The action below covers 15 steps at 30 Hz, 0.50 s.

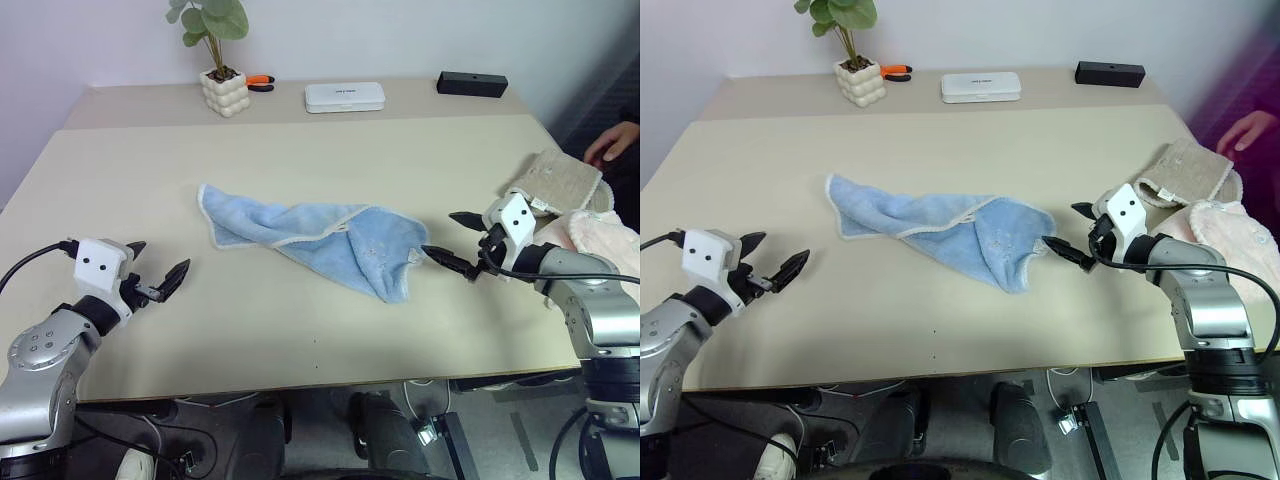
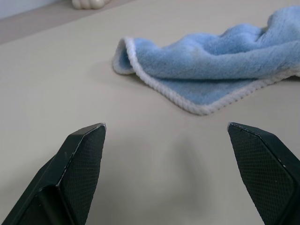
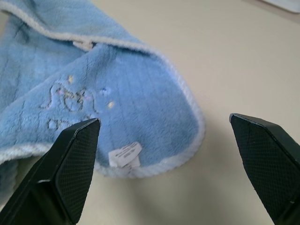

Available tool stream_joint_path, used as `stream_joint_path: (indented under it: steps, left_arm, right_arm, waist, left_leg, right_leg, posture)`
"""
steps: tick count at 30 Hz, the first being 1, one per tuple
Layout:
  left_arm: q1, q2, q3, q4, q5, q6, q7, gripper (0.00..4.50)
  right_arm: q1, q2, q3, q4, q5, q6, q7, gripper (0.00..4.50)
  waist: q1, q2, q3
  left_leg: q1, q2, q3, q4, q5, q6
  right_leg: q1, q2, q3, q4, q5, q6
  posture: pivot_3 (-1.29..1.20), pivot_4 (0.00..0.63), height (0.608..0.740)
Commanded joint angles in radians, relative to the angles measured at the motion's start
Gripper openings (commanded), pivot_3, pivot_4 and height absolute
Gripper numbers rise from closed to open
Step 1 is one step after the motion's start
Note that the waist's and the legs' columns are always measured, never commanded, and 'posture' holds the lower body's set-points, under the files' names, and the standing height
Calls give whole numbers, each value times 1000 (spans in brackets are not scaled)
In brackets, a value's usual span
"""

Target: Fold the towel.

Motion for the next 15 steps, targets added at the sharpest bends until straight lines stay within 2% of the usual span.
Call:
stream_joint_path:
  steps: [1,6,11,15]
  left_arm:
    - [1,-3,-2,-26,13,-14,8,4265]
    - [-8,-10,-19,-27,29,-32,13,4265]
    - [-8,35,-141,-76,61,-41,-73,4265]
    - [-44,65,-230,-60,152,-64,-73,4265]
  right_arm:
    - [-18,-14,-15,-3,-1,-22,5,4500]
    - [-25,-6,-2,-4,-10,-27,1,4500]
    - [-35,4,12,-2,-21,-34,-5,4500]
    - [-31,15,20,-26,-23,-28,-18,4500]
  waist:
    - [0,0,0]
    - [1,0,0]
    - [1,0,0]
    - [0,0,0]
  left_leg:
    - [0,0,0,0,0,0]
    - [0,0,0,1,0,0]
    - [0,0,0,1,0,0]
    - [0,0,0,1,0,0]
  right_leg:
    - [0,0,0,0,0,0]
    - [0,0,0,0,0,0]
    - [0,0,0,0,0,0]
    - [0,0,0,0,0,0]
  posture:
    - [0,150,738]
    - [0,150,738]
    - [0,150,738]
    - [0,150,738]
